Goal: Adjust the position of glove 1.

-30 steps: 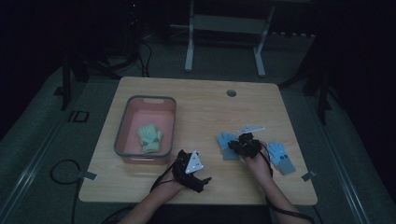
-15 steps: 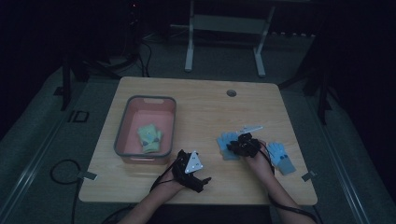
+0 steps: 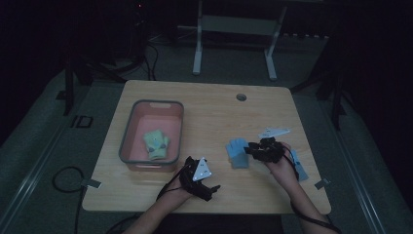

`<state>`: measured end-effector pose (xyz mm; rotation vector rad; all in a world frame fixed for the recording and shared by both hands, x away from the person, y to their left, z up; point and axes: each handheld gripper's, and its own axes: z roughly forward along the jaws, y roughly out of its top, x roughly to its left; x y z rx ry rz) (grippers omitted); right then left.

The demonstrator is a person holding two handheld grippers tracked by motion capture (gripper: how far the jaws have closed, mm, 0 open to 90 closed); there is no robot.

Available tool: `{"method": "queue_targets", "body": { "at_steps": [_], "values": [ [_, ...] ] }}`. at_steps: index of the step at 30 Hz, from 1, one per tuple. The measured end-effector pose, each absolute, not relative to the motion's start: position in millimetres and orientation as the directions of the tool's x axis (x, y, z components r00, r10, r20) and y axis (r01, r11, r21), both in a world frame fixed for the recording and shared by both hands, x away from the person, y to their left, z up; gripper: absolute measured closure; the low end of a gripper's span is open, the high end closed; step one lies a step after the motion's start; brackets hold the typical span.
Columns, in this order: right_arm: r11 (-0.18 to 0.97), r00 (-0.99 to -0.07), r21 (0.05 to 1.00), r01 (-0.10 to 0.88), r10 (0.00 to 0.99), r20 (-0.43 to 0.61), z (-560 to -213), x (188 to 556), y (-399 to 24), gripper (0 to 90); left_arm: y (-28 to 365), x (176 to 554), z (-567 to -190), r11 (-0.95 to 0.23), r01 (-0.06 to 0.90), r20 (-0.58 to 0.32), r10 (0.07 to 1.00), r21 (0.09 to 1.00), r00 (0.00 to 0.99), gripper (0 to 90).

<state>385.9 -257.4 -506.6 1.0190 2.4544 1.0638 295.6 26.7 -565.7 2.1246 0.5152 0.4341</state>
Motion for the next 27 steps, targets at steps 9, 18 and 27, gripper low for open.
{"method": "queue_targets", "body": {
  "at_steps": [9, 18, 27],
  "values": [
    [0.454, -0.672, 0.733, 0.507, 0.741, 0.006, -496, 382, -300, 67.4, 27, 296, -565, -0.524, 0.203, 0.112, 0.507, 0.827, 0.854, 1.4],
    [0.425, -0.618, 0.73, 0.535, 0.786, -0.004, -493, 375, -346, 66.6, 27, 296, -565, -0.526, 0.205, 0.111, 0.508, 0.825, 0.854, 1.4],
    [0.424, -0.595, 0.705, 0.569, 0.803, -0.003, -501, 368, -385, 63.6, 26, 296, -566, -0.53, 0.203, 0.116, 0.507, 0.823, 0.854, 1.4]
  ]
}}
